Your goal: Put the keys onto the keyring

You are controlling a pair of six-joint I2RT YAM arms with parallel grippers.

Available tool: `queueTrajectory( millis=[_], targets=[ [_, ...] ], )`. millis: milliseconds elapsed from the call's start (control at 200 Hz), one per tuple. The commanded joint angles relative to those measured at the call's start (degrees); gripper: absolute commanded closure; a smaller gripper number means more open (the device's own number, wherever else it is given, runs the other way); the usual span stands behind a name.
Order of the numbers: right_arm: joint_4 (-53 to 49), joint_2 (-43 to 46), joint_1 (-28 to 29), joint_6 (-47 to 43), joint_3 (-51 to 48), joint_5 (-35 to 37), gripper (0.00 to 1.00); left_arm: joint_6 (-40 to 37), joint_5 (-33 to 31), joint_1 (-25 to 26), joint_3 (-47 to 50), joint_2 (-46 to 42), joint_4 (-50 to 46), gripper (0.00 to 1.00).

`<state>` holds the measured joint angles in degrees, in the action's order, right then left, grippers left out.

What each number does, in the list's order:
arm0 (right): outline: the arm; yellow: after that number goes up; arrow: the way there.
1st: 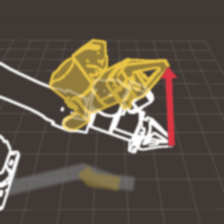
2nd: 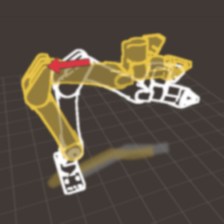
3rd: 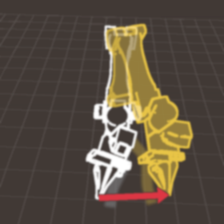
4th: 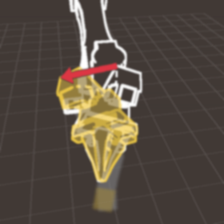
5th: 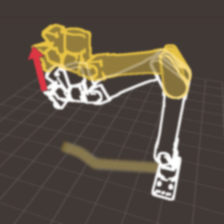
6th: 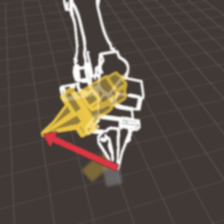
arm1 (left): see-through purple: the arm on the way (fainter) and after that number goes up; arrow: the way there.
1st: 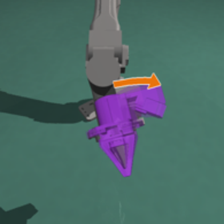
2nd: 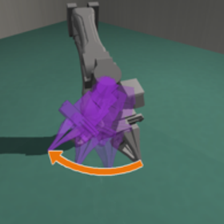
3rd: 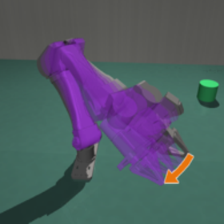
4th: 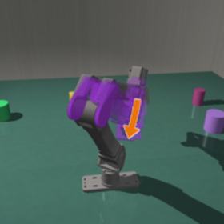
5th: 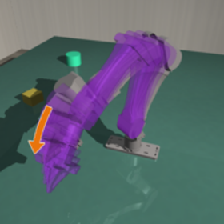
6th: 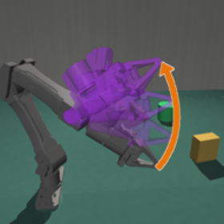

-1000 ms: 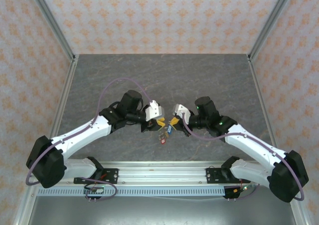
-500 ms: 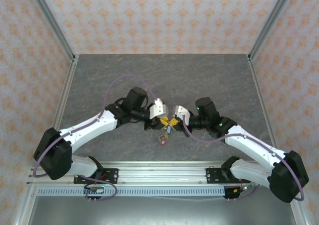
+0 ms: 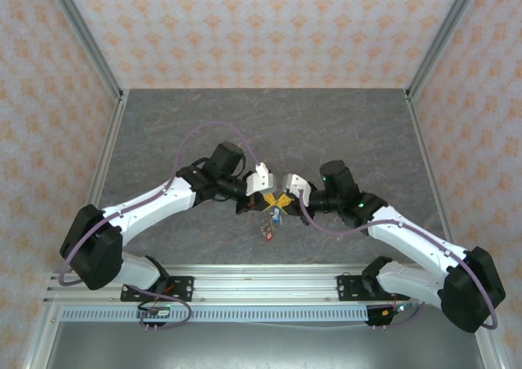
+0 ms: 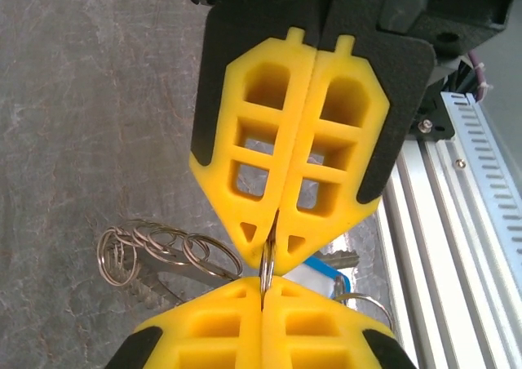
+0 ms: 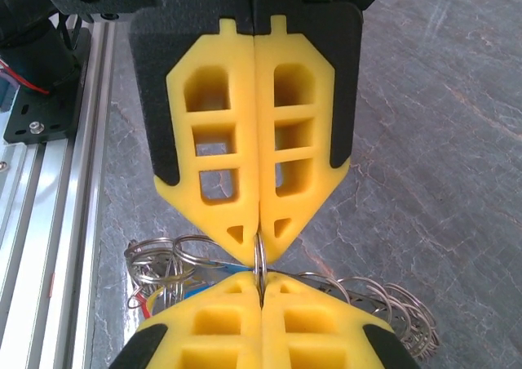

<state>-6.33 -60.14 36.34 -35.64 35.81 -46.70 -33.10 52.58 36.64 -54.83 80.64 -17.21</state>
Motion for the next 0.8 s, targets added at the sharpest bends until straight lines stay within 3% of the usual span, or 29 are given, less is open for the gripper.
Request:
queueTrajectory(
  millis=[0,230,355,691,796],
  targets=[
    [4.31,1.71,0.23,1.01,-0.8,0.03,0.94,1.1,1.83,-0.1,-0.98,-1.09,1.28,1.0],
    [10.62,2.75,-0.44,6.52,-4.7,0.16,0.84,4.57,4.84,-0.1,1.59,-1.87,7.41,1.0],
    [13.52,3.36,-1.05,8.45,-6.09,0.04,0.83,5.14,5.66,-0.1,2.02,-1.88,8.16,1.0],
    [13.98,3.64,-1.65,8.87,-6.53,0.7,0.94,6.56,5.55,-0.15,3.63,-2.24,10.18,1.0],
    [8.98,2.63,-1.64,6.73,-4.0,1.62,1.0,5.31,3.22,0.07,3.37,-2.5,8.21,0.97]
  ],
)
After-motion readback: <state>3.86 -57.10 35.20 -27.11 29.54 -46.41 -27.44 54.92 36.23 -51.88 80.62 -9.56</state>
